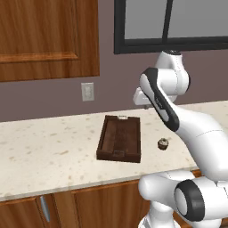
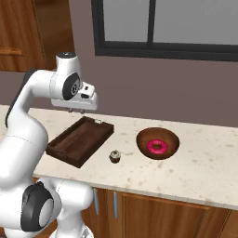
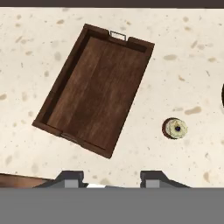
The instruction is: Place the bowl with donut and the cupcake onto the tray.
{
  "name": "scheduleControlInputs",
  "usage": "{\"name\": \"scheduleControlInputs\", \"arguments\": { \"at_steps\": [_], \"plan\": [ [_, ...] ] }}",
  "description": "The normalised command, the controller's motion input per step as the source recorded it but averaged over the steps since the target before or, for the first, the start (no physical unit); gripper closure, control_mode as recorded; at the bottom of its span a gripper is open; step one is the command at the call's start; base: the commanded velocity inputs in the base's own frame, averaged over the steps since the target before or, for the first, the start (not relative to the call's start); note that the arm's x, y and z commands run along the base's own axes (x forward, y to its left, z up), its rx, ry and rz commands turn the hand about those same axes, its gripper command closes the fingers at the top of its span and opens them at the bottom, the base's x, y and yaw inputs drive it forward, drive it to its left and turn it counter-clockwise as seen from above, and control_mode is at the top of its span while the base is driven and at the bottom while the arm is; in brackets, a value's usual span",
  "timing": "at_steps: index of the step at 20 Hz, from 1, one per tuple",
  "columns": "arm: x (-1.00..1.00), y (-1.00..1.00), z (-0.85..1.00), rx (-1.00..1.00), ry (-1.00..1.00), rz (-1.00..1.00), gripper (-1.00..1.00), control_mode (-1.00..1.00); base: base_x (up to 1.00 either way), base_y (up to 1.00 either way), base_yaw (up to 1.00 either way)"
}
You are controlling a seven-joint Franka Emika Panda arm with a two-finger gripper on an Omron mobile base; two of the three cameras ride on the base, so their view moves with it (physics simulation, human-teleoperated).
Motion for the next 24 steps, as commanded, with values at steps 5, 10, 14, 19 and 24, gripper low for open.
{"name": "scheduleControlInputs", "arguments": {
  "at_steps": [5,10,14,19,24],
  "plan": [
    [-0.03,-0.22,-0.06,0.0,0.0,0.02,-1.0,-1.0,0.0,0.0,0.0],
    [0.01,-0.97,-0.18,0.0,0.06,0.02,-1.0,-1.0,0.0,0.0,0.0],
    [0.0,-1.0,-0.24,0.0,0.12,0.0,-1.0,-1.0,0.0,0.0,0.0],
    [0.05,-1.0,-0.3,0.0,0.15,-0.11,-1.0,-1.0,0.0,0.0,0.0],
    [0.16,-1.0,-0.28,0.0,0.14,-0.26,-1.0,-1.0,0.0,0.0,0.0]
  ]
}}
